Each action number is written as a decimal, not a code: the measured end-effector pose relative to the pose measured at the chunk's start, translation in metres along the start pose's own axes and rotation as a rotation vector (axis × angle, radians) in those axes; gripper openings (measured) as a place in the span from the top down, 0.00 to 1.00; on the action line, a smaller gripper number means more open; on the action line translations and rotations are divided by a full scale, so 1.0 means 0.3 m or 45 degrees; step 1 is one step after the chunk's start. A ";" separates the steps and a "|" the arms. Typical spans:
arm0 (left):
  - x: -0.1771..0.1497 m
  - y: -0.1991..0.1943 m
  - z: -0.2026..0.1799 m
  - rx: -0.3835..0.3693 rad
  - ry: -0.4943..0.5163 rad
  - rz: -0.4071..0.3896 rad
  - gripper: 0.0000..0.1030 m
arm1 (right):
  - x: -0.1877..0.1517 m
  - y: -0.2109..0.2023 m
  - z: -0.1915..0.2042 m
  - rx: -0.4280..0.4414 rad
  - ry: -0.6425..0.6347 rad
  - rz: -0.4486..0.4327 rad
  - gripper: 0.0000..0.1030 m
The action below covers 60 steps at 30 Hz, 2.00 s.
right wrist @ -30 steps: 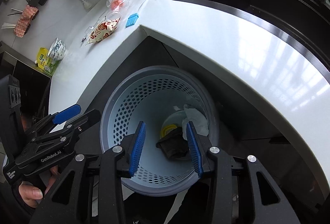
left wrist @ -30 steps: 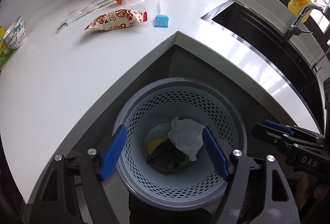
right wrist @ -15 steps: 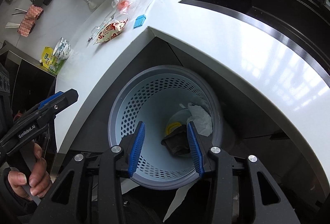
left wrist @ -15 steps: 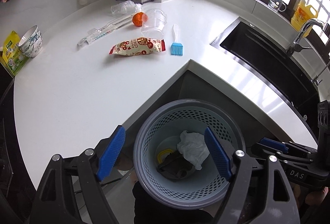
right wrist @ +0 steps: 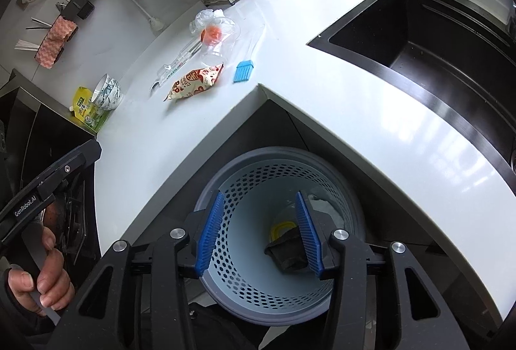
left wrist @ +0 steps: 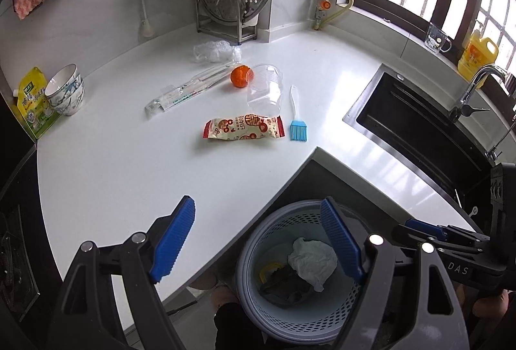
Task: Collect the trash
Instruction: 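Move both open tools from the basket toward the brush and snack wrapper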
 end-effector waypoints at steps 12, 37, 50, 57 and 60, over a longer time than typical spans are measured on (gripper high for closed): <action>0.103 0.037 0.105 -0.040 -0.015 -0.012 0.23 | 0.117 0.039 0.116 -0.029 0.004 -0.028 0.56; 0.256 0.261 0.263 -0.062 0.169 0.063 0.16 | 0.370 0.288 0.175 -0.251 0.112 -0.101 0.46; 0.301 0.389 0.316 -0.077 0.261 0.076 0.16 | 0.447 0.456 0.155 -0.381 0.150 -0.121 0.46; 0.327 0.422 0.333 -0.131 0.264 0.066 0.16 | 0.464 0.497 0.153 -0.479 0.132 -0.130 0.47; 0.325 0.436 0.326 -0.145 0.284 0.072 0.16 | 0.463 0.508 0.155 -0.502 0.120 -0.128 0.47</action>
Point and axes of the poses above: each gripper's, at about its wrist camera, not at the fingertips, and y roughly the way its jaws point, z to its left, x to its top, the point moved 8 cm from there along y, roughly the way its jaws point, and after that the axes turned 7 degrees about -x, right-handed, at the moved point
